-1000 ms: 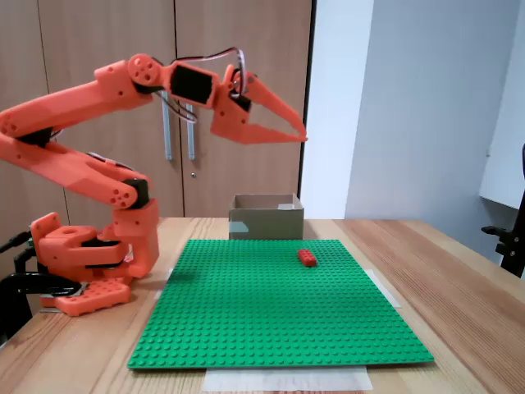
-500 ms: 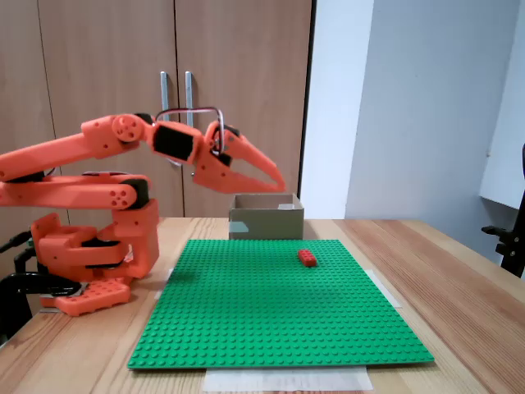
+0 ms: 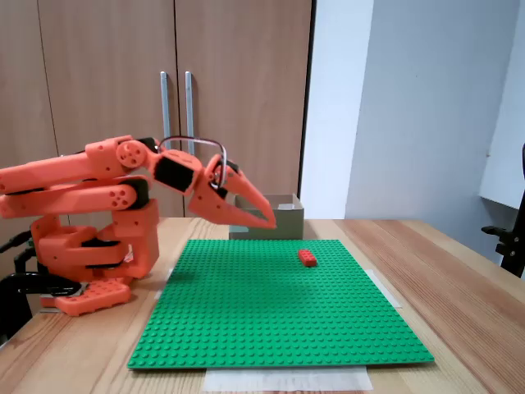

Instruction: Pick the yellow lego block and put it in the box.

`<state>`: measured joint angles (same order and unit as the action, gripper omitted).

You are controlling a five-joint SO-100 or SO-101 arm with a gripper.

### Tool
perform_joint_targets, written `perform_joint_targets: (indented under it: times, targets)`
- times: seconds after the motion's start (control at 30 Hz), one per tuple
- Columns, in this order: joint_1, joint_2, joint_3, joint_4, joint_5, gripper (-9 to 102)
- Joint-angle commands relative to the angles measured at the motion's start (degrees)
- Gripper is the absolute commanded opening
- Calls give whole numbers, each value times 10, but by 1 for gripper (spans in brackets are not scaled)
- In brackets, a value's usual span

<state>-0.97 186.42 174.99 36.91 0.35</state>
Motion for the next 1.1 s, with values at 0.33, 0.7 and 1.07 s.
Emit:
perform_joint_targets:
  times: [0.33,0.7,1.07]
  targets:
    - [7,5,43,15,-25,-1]
    - [8,5,51,66,-28,-1]
    - [8,5,61,101,-44,-1]
